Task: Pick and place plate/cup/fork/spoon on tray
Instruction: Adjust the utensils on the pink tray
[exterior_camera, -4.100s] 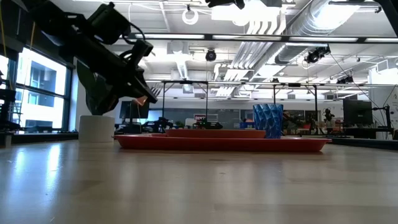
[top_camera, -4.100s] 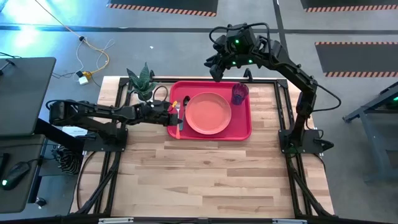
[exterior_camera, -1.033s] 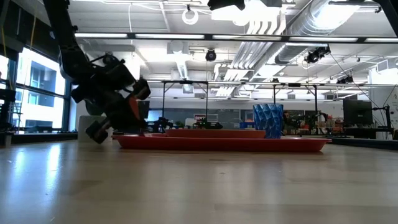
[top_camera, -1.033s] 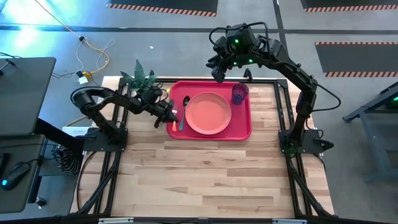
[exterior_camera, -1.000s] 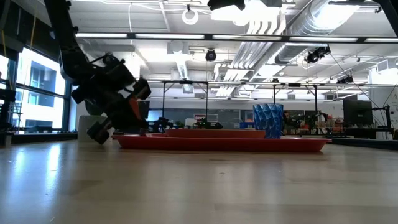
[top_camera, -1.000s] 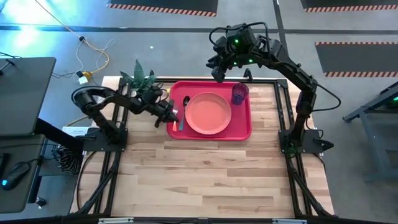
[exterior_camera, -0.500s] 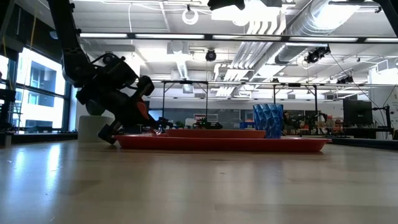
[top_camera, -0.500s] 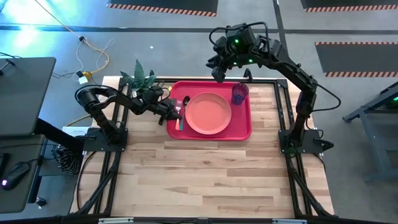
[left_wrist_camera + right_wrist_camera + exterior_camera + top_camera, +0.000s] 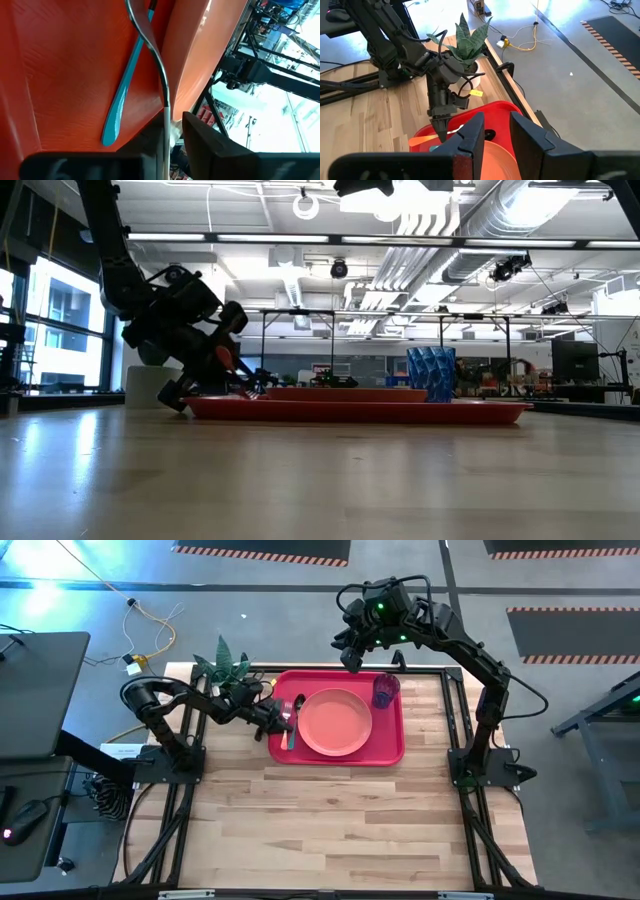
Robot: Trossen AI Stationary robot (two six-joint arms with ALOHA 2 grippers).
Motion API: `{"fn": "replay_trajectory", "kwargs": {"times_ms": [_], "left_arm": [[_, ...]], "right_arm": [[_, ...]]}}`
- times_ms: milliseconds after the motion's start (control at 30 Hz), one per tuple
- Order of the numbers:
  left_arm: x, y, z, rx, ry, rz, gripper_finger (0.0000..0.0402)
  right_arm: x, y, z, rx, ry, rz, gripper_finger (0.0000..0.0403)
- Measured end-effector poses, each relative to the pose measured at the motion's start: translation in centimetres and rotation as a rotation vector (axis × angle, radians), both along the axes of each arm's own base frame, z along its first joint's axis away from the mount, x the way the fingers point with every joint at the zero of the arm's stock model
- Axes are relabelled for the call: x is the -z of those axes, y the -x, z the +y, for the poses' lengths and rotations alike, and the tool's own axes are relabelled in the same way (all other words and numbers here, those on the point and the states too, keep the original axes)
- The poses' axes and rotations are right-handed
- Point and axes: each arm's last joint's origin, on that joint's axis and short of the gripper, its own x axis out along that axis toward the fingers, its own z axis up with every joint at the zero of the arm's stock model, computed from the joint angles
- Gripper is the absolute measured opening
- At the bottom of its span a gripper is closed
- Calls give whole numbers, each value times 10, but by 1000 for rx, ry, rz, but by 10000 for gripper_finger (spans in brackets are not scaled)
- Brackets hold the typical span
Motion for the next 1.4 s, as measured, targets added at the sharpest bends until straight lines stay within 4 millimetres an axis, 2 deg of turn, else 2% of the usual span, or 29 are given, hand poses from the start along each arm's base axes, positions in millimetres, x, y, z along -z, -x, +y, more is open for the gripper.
{"fn": "replay_trajectory", "kwargs": {"times_ms": [233, 367, 533, 1167, 1400], "left_arm": [[0, 0, 0, -23, 43, 13, 75], [2, 1, -1, -70, 157, 43, 85], [2, 4, -1, -39, 236, 38, 94], [-5, 4, -3, 111, 416, -33, 95], [0, 8, -2, 77, 455, 20, 95]], "right_arm": [[0, 0, 0, 1, -2, -1, 83], [0, 0, 0, 1, -2, -1, 83], [0, 0, 0, 1, -2, 0, 83], [0, 0, 0, 0, 0, 1, 83], [0, 0, 0, -2, 3, 2, 83]]}}
